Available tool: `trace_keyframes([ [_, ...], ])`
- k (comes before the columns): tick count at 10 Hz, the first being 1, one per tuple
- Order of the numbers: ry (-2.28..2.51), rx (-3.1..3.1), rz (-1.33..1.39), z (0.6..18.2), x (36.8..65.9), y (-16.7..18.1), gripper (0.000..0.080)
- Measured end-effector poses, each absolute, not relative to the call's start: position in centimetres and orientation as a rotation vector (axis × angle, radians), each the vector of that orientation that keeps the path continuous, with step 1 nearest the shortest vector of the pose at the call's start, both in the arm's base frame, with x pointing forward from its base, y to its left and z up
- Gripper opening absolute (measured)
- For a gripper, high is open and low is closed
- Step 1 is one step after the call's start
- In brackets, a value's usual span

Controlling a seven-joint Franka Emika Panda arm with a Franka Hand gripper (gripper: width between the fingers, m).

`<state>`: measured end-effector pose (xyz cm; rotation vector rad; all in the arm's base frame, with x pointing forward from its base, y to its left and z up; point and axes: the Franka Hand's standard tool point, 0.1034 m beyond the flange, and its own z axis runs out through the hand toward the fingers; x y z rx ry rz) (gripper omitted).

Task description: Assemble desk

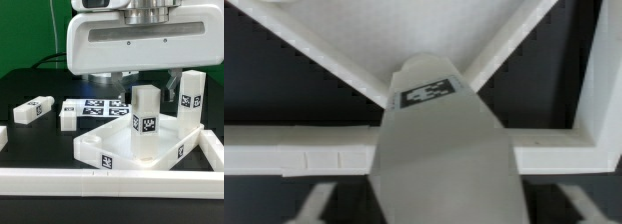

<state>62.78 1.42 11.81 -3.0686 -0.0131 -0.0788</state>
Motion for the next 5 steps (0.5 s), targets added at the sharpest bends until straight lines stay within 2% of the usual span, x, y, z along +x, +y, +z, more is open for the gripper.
trace_keyframes([
  [5, 0.148, -3.061, -0.073, 11.82, 62.79, 1.36, 0.0288],
])
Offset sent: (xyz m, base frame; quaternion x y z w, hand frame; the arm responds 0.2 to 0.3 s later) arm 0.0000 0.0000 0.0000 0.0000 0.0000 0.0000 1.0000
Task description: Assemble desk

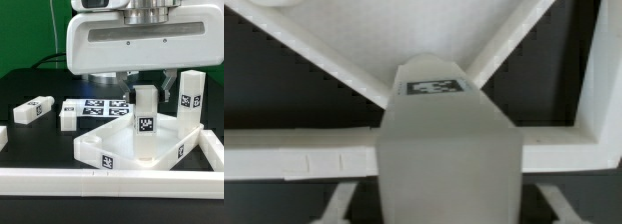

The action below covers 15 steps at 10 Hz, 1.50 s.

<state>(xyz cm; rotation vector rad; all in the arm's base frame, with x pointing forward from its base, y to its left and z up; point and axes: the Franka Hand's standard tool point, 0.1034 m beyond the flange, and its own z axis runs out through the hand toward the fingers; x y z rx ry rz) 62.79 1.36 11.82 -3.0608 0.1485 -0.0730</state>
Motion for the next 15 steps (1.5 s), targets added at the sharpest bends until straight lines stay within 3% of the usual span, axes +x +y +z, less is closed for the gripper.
trace_keyframes([
  [15, 2.026, -2.222, 0.074, 11.4, 62.5, 2.4, 0.0290],
])
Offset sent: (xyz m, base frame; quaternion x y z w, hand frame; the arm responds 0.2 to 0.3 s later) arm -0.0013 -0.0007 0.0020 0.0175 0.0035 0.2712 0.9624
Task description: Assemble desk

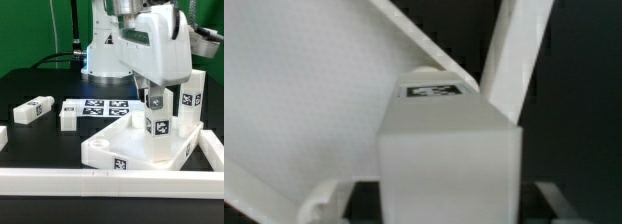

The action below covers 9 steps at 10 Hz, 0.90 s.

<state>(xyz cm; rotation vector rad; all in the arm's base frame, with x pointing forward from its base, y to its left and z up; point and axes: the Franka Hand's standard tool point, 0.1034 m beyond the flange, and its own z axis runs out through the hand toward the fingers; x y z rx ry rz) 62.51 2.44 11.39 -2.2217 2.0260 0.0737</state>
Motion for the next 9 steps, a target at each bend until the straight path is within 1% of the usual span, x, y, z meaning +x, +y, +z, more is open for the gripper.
trace_keyframes([
  [2, 2.017, -2.229, 0.073, 11.4, 62.5, 2.5, 0.0290],
  [3, 1.994, -2.249, 0.071, 11.4, 62.5, 2.5, 0.0471],
  [4, 1.910, -2.317, 0.063, 11.4, 62.5, 2.5, 0.0471],
  [5, 1.855, -2.357, 0.059, 11.4, 62.6, 2.7, 0.0622],
  [6, 1.763, -2.426, 0.053, 11.4, 62.5, 3.0, 0.0622],
  [7, 1.607, -2.528, 0.041, 11.4, 62.5, 3.4, 0.0644],
  [9, 1.444, -2.613, 0.014, 11.6, 62.7, 4.3, 0.0648],
])
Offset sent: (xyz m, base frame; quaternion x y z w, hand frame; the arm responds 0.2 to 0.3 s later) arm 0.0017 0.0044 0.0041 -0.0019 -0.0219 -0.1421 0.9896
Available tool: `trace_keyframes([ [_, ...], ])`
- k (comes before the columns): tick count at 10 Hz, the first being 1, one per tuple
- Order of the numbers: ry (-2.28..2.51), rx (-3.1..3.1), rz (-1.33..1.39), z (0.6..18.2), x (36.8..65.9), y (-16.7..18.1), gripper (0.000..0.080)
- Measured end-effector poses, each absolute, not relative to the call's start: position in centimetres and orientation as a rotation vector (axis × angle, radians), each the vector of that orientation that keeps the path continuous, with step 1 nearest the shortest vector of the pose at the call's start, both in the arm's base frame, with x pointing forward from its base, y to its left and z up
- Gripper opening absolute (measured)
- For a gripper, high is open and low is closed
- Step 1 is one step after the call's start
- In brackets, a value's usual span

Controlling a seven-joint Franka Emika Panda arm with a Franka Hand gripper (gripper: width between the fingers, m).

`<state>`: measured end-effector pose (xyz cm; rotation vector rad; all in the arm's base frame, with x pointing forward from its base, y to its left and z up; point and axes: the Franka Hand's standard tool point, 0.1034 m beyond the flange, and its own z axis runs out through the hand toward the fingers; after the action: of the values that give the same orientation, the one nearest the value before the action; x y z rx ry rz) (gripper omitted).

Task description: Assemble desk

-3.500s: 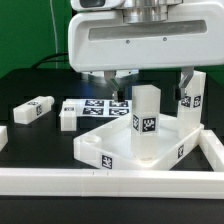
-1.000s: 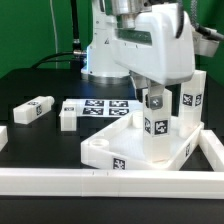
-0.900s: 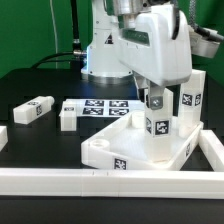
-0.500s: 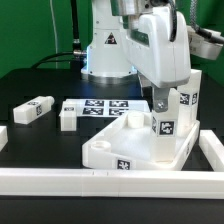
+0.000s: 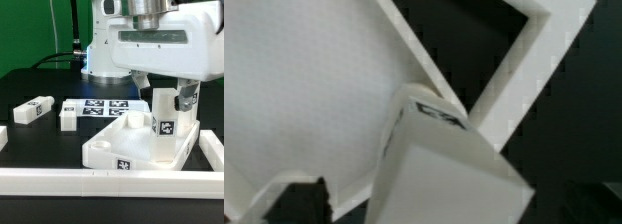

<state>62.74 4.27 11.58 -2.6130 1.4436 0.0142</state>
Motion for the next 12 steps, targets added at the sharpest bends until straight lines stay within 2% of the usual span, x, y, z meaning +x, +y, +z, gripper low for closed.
trace_keyframes([
  [4, 1.117, -2.770, -0.020, 11.62, 62.79, 4.55, 0.0649],
  [12, -0.067, -3.094, -0.102, 11.31, 62.77, 4.40, 0.0649],
])
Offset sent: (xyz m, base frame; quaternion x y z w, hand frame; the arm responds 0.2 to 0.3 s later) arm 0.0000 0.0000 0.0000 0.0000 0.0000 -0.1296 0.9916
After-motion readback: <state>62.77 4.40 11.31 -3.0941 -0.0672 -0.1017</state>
